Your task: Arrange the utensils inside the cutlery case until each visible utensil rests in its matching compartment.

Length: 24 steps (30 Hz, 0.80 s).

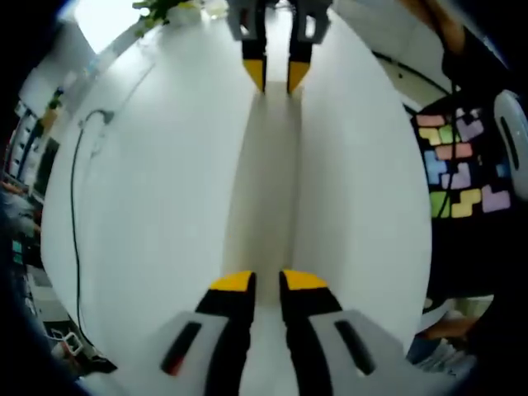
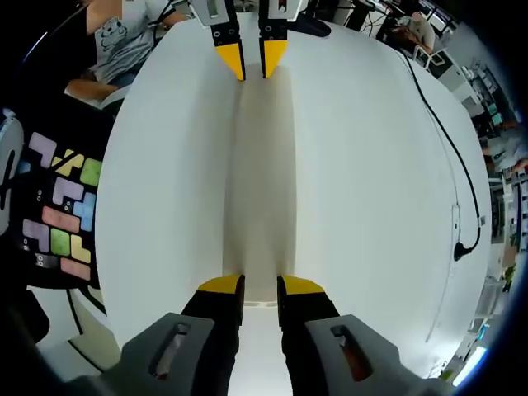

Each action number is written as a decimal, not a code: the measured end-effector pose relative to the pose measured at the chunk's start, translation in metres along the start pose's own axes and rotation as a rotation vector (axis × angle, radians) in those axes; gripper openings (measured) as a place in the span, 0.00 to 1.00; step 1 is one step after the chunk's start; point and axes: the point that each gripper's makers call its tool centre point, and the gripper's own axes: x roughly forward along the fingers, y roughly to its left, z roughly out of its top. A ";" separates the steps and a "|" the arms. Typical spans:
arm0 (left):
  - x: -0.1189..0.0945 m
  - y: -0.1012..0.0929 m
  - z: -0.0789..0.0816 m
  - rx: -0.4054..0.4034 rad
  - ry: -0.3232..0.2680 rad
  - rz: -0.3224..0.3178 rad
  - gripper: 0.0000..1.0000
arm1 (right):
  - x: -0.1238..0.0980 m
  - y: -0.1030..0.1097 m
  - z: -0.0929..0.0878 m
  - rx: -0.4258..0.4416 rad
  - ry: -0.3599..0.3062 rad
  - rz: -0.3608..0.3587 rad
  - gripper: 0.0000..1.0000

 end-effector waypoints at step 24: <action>0.000 -0.006 0.000 -0.044 0.034 -0.010 0.12 | -0.013 -0.009 0.004 0.023 0.028 -0.003 0.16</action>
